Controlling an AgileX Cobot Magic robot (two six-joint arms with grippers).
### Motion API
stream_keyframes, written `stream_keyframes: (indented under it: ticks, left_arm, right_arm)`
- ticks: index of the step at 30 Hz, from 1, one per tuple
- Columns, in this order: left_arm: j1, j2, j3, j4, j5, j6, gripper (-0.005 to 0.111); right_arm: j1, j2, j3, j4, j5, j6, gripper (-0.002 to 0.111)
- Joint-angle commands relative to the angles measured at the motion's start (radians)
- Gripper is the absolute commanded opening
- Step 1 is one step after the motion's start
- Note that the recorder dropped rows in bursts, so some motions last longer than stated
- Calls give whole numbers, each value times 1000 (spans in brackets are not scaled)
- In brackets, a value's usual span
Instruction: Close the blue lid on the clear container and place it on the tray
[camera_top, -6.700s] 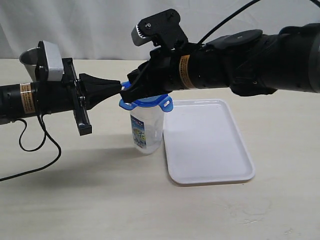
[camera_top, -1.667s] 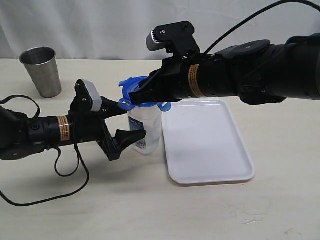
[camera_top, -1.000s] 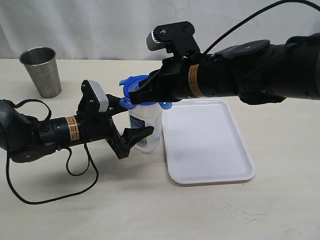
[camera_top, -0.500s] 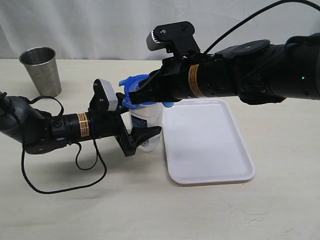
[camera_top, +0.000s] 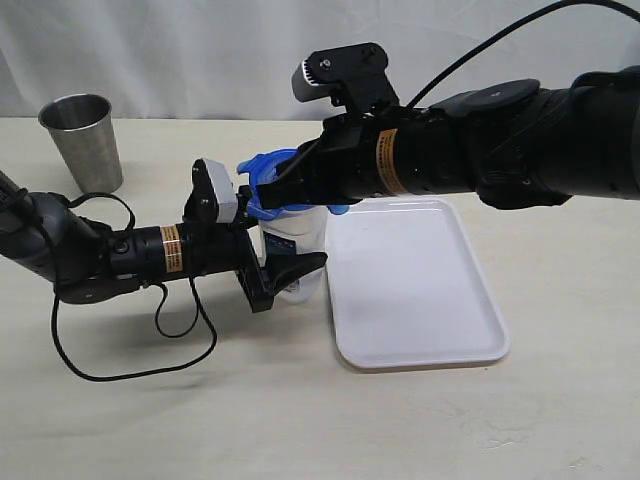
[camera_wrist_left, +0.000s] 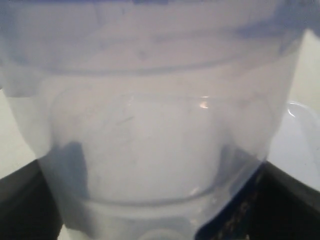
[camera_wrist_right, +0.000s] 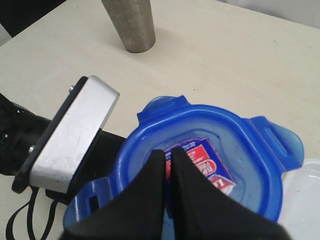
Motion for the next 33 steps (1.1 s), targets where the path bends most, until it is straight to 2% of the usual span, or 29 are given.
stream_keyframes:
  ticks: [1, 6, 12, 15, 17, 21, 22, 25, 30, 33]
  left_arm:
    - [2, 1, -3, 35, 35, -10, 0]
    - [2, -1, -3, 35, 39, -22, 0]
    - [2, -1, -8, 70, 49, -22, 0]
    - [10, -1, -8, 75, 51, -30, 0]
    - [18, -1, -8, 75, 49, -53, 0]
    - [40, -1, -8, 75, 16, -81, 0]
    - [45, -1, -8, 75, 4, -83, 0]
    - [57, -1, -8, 75, -7, -96, 0]
    - [59, -1, -8, 83, -7, -94, 0]
    - [59, -1, -8, 112, -7, -75, 0]
  right_arm:
    - [1, 9, 2, -12, -13, 4, 5]
    - [1, -23, -9, -12, -59, 0, 9]
    - [1, -72, -45, -12, -136, -11, 35]
    - [1, -95, -81, -12, -115, -71, 37]
    - [1, -103, -94, -12, 41, -146, 37]
    - [3, -104, -104, -12, 532, -274, 37]
    - [3, -102, -108, 38, 629, -346, 37]
    - [-21, -78, -177, 453, 854, -744, 37]
    - [-158, -26, -378, 1381, 948, -1574, 37]
    - [-202, -18, -443, 1887, 1009, -2057, 37]
